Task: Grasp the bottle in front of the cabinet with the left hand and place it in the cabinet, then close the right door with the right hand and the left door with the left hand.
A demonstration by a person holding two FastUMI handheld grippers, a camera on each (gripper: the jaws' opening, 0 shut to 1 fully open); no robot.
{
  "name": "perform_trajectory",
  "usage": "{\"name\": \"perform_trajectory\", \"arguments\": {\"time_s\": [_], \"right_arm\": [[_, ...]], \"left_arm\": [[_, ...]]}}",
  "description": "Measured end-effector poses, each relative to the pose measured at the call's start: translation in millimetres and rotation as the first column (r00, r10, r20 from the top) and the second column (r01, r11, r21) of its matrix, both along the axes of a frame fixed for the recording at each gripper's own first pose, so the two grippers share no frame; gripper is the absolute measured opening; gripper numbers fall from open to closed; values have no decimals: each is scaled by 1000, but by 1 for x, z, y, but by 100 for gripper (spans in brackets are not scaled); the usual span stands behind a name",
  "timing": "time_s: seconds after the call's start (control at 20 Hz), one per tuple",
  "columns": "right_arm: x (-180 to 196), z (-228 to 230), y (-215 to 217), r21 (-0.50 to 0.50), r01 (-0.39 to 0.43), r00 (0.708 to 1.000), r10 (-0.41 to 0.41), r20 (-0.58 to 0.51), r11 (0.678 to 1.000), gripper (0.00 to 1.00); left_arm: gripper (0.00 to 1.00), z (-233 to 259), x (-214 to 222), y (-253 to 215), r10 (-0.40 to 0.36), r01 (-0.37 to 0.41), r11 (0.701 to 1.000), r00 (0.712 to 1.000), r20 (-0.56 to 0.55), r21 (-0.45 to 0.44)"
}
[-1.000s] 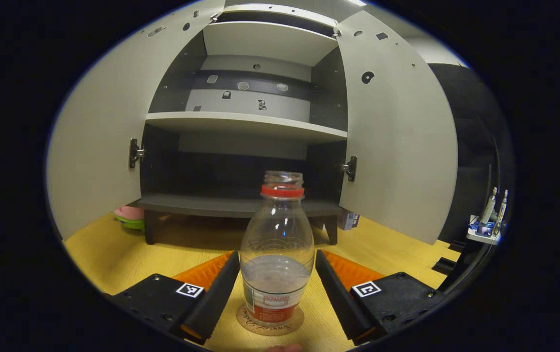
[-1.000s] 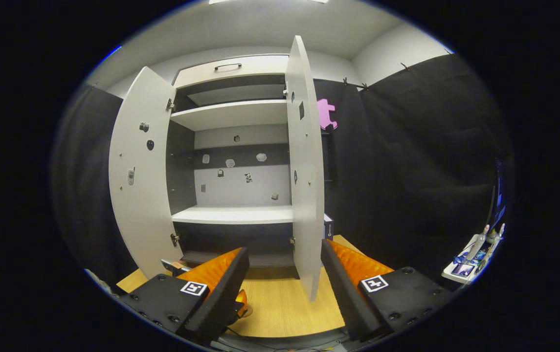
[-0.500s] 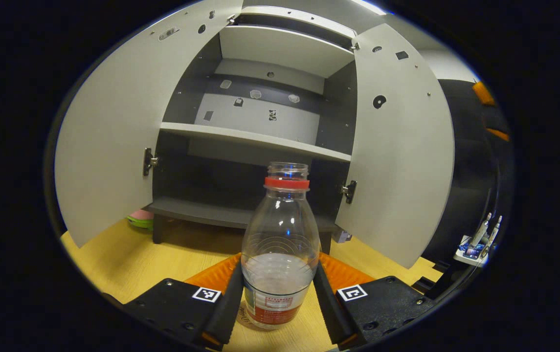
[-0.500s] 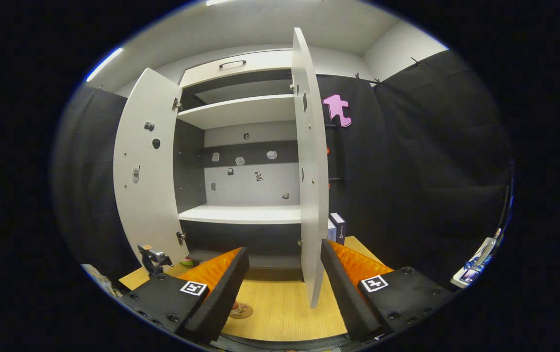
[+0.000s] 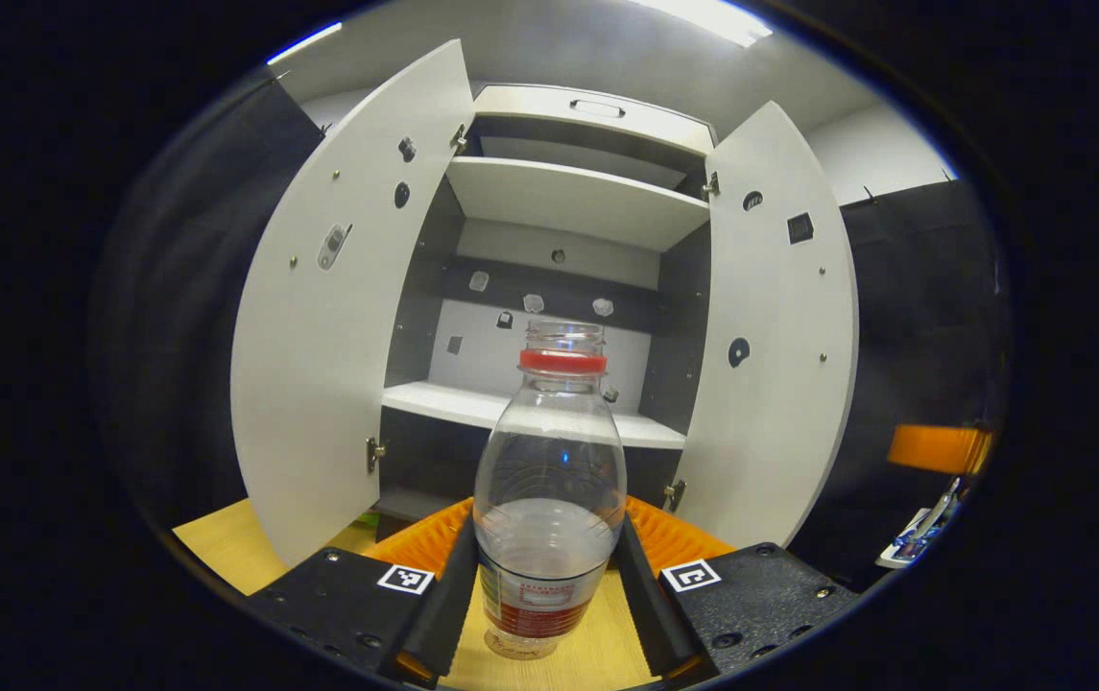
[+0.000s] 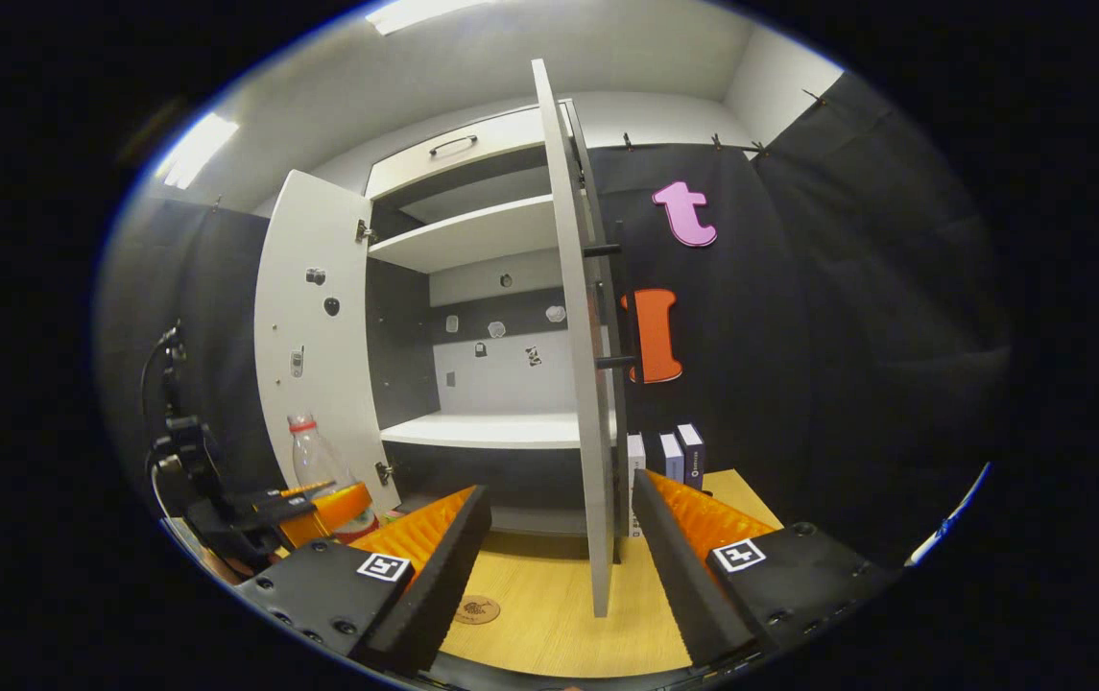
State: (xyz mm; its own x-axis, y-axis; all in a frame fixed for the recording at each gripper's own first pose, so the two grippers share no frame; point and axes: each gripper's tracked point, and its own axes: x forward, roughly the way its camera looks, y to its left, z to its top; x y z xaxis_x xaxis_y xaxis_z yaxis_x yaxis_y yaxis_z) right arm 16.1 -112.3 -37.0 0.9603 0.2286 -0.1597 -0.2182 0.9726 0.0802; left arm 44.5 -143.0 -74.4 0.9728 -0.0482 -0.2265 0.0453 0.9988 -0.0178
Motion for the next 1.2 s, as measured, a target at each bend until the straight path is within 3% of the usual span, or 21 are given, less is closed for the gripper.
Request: {"name": "perform_trajectory", "arguments": {"time_s": [0.2, 0.45, 0.5, 0.8, 1.0, 1.05, 1.2], "right_arm": [[-4, 0, -18, 31, -17, 1000, 17, -2, 999, 98], [-3, 2, -45, 16, 54, 998, -54, 9, 998, 98], [-2, 3, -50, 8, 78, 997, -78, 14, 997, 89], [6, 4, -65, 0, 210, 978, -210, 19, 978, 89], [7, 1, -75, 3, 307, 952, -307, 14, 952, 89], [7, 1, -77, 0, 330, 944, -330, 16, 944, 98], [10, 1, -83, -15, 386, 922, -386, 21, 922, 98]], "left_arm": [[72, 61, 36, -12, 22, -25, 997, 999, 40, 67], [72, 81, 106, -35, -24, 24, 1000, 998, 63, 7], [72, 79, 123, -36, -27, 29, 999, 998, 53, -21], [73, 55, 228, -29, -61, 61, 989, 998, 3, -137], [73, 26, 289, -19, -64, 61, 994, 998, -24, -89], [73, 16, 303, -18, -65, 63, 995, 997, -33, -77], [73, -18, 337, -19, -84, 80, 995, 994, -77, -52]]}}
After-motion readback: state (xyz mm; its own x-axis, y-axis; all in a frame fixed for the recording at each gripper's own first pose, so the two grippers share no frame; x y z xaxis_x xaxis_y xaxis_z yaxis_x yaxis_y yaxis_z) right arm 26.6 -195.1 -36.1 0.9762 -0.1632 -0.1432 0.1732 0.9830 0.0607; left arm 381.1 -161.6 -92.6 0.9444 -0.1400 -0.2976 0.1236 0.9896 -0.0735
